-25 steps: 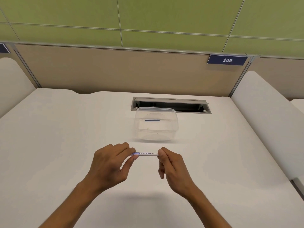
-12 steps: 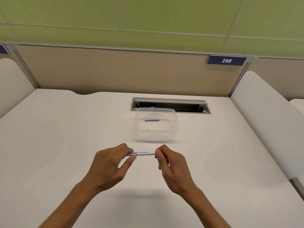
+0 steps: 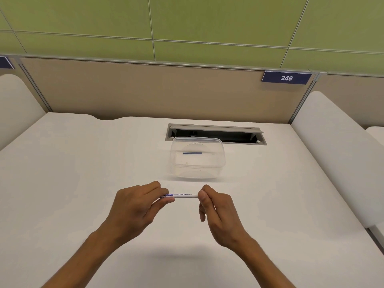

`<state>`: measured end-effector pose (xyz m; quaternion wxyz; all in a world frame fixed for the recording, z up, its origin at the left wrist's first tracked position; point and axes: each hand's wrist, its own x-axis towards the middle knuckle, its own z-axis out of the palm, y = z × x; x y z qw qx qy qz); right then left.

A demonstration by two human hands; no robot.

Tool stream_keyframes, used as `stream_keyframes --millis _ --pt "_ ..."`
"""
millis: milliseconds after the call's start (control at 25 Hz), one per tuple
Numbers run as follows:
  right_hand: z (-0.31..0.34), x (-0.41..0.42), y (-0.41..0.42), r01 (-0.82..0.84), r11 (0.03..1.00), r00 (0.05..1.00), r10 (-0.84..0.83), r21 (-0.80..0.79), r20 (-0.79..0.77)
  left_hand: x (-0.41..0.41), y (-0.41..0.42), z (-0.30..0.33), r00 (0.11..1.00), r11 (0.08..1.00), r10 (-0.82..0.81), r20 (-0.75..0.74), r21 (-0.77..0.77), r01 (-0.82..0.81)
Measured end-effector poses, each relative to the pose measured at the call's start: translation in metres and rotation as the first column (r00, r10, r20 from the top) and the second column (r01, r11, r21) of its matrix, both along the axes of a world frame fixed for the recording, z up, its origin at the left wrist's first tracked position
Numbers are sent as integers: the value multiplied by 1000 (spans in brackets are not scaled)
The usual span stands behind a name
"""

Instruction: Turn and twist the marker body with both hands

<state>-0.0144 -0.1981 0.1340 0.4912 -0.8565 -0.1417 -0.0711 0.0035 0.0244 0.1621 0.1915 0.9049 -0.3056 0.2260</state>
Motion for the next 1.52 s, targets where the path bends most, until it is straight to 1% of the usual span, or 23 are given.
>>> stream_keyframes --millis 40,120,160,240,320,440,560,680,760,880,960,1040,1120,1160,1200,1280,1360,1440,1520 --pt "1 0 1 -13 996 995 22 93 -96 0 0 1 998 998 5 69 62 -9" --pt "5 2 2 -10 949 953 104 315 -284 0 -1 -1 982 987 -3 190 159 -27" --pt "5 2 2 0 924 931 139 382 -337 1 -1 -1 976 983 -11 219 179 -29" --pt "3 2 2 15 915 931 134 403 -339 2 -1 -1 982 987 -20 188 163 -11" --pt "-1 0 3 32 943 963 60 331 -263 4 -1 3 997 994 -19 74 109 11" --pt "-3 -3 1 62 992 996 -54 108 -76 4 -1 6 994 1000 -8 -111 20 10" --pt "0 -3 -6 79 994 994 -72 -78 87 5 2 4 968 996 -31 -249 -84 10" --pt "2 -4 -8 83 984 980 -52 -158 191 6 3 5 941 983 -91 -326 -182 32" --pt "3 -4 -8 74 983 976 -36 -169 215 5 3 6 936 974 -114 -334 -222 40" --pt "8 -4 -5 56 990 987 -35 -131 160 1 2 9 959 972 -115 -260 -230 54" --pt "10 -4 0 39 998 997 -36 -51 65 -1 1 12 984 981 -82 -161 -190 50" --pt "14 -3 5 26 991 994 -11 130 -112 -1 0 12 999 997 -36 -14 -68 35" --pt "17 0 6 37 952 957 54 305 -286 -1 0 9 991 996 -9 131 87 -2" --pt "18 1 5 41 936 939 83 349 -335 -1 0 7 984 991 -1 178 131 -23" --pt "18 2 5 42 931 931 95 362 -352 0 1 5 980 989 3 199 145 -32" --pt "16 2 5 43 946 943 67 321 -325 1 1 5 987 993 -1 160 117 -17" --pt "14 0 6 60 973 973 -7 221 -230 2 1 8 999 999 -7 45 50 5" --pt "12 -2 6 86 995 994 -82 51 -76 1 0 11 997 1000 -4 -75 -25 2" --pt "15 -1 2 118 985 989 -106 -123 100 1 0 12 984 995 -7 -178 -97 -11"
